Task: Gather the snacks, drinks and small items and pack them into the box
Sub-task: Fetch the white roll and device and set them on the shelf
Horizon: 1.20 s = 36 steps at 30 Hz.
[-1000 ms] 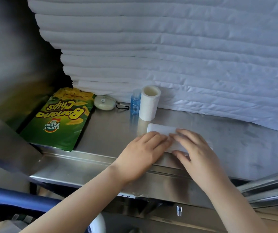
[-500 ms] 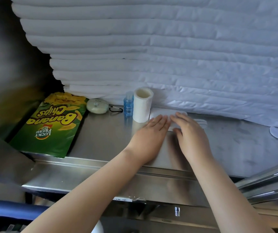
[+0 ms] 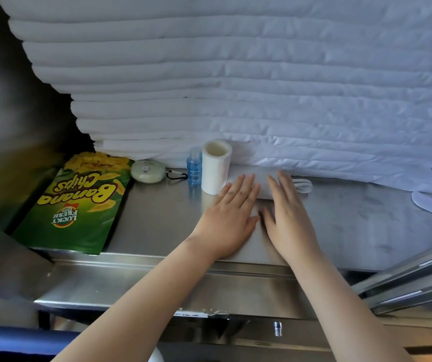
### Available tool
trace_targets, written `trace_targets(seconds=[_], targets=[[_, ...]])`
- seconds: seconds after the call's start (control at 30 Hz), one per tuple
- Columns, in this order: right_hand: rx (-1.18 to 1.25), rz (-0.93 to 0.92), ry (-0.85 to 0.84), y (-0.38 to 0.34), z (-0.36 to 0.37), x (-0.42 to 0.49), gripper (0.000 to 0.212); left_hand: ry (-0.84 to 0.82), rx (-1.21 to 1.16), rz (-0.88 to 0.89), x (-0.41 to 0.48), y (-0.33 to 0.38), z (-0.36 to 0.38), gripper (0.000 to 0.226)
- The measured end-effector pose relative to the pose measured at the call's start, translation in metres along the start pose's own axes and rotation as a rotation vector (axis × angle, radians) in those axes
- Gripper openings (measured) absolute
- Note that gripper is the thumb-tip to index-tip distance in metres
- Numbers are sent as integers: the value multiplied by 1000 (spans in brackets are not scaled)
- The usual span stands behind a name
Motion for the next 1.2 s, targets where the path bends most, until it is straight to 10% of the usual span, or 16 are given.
trace_targets(seconds=[0.8,1.2], targets=[[-215,-154,-265,30,-70,-179,62,67,-80,-368,-121,110,23,63],[-377,231,160,135,-283,-361,63,193,-323,328,-121,374,-55,52]])
Point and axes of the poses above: each hand's wrist, its own x-axis towards the middle knuckle, its own z-axis out of the palm, y = z × x, the point moved 2 cm from there along x, towards the middle knuckle, and after that the axes turned 8 degrees about -x, right-handed, at the moved point
